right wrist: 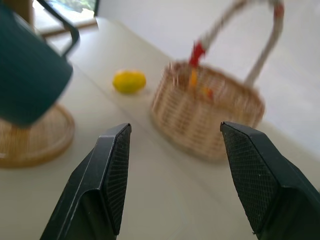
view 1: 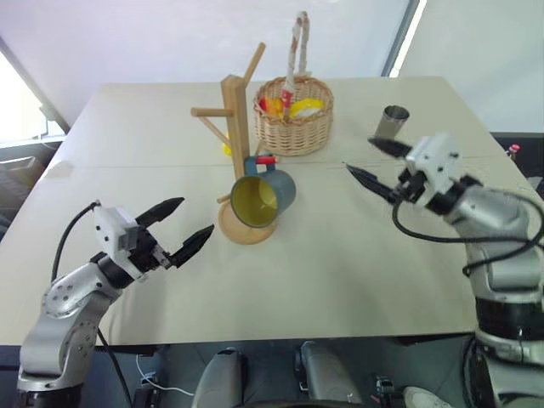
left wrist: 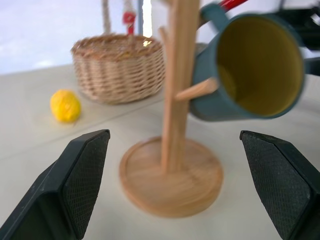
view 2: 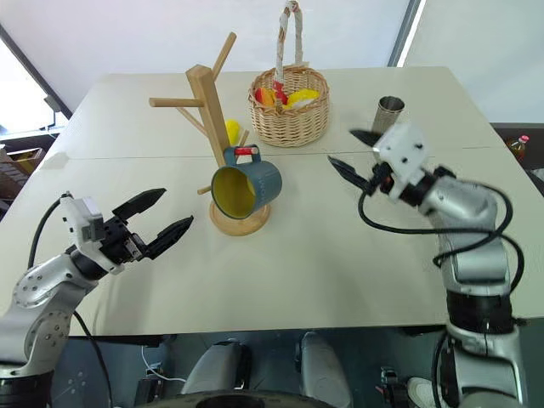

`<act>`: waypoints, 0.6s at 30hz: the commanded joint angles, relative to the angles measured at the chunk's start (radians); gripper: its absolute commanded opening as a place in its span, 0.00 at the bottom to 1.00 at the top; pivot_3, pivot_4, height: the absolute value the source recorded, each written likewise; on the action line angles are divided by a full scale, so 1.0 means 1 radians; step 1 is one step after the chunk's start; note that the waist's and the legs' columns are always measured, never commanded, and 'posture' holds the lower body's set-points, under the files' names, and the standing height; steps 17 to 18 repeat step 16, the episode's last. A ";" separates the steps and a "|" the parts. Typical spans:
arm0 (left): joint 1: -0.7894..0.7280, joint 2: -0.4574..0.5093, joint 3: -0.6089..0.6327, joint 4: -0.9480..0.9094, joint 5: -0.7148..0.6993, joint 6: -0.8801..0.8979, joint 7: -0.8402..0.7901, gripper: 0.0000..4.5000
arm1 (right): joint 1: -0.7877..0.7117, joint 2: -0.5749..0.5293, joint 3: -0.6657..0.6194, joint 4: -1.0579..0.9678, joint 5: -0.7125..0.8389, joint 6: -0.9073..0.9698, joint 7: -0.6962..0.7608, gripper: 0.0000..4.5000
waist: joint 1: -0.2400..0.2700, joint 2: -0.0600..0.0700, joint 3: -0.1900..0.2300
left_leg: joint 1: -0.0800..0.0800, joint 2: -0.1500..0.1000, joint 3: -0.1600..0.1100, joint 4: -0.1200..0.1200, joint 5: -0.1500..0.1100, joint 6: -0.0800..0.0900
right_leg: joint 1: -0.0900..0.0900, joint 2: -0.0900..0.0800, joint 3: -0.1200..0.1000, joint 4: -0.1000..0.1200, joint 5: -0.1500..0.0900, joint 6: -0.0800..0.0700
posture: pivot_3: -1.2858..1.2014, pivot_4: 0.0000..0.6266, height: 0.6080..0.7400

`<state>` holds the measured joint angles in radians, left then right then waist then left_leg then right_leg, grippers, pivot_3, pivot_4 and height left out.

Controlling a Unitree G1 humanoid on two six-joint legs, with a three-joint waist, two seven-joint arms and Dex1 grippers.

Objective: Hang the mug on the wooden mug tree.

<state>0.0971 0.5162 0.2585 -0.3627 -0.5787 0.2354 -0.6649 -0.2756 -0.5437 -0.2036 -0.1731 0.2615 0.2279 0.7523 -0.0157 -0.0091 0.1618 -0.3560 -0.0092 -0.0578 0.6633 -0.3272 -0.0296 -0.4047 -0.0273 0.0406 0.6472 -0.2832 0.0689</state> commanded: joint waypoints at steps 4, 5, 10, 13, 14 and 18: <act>-0.043 -0.086 0.070 0.093 0.101 -0.016 0.231 1.00 | 0.021 0.076 -0.045 0.108 0.018 -0.090 -0.099 0.65 | 0.002 0.000 0.000 | 0.001 0.000 0.000 0.000 0.000 0.000 | 0.000 0.001 0.000 0.002 0.000 0.000 | 0.52 0.24 1.00; -0.053 -0.105 0.087 0.108 0.115 -0.015 0.282 1.00 | 0.032 0.079 -0.036 0.135 0.012 -0.105 -0.097 0.65 | 0.003 0.000 0.000 | 0.001 0.000 0.000 0.000 0.000 0.000 | 0.000 0.001 0.000 0.002 0.000 0.000 | 0.52 0.24 1.00; -0.077 -0.158 0.124 0.146 0.145 -0.016 0.392 1.00 | 0.044 0.098 0.003 0.221 -0.009 -0.159 -0.102 0.65 | 0.004 -0.001 0.000 | 0.000 0.000 0.000 0.001 0.000 0.000 | 0.000 0.001 0.000 0.001 0.000 0.000 | 0.52 0.24 1.00; -0.076 -0.169 0.106 0.146 0.155 -0.028 0.383 1.00 | 0.044 0.104 0.023 0.246 -0.013 -0.185 -0.095 0.65 | 0.003 -0.001 0.000 | 0.000 0.000 0.000 0.001 0.000 0.000 | 0.000 0.000 0.000 0.001 0.000 0.001 | 0.52 0.24 1.00; -0.075 -0.170 0.099 0.143 0.157 -0.030 0.374 1.00 | 0.045 0.105 0.030 0.250 -0.014 -0.191 -0.093 0.65 | 0.003 -0.001 0.000 | 0.000 0.000 0.000 0.001 0.000 0.000 | 0.000 0.000 0.000 0.001 0.000 0.001 | 0.52 0.24 1.00; -0.070 -0.172 0.087 0.135 0.149 -0.036 0.345 1.00 | 0.047 0.109 0.042 0.248 -0.014 -0.196 -0.095 0.65 | 0.003 -0.001 0.000 | 0.000 0.000 0.000 0.001 0.000 0.000 | 0.000 0.001 0.000 0.001 0.000 0.001 | 0.52 0.24 1.00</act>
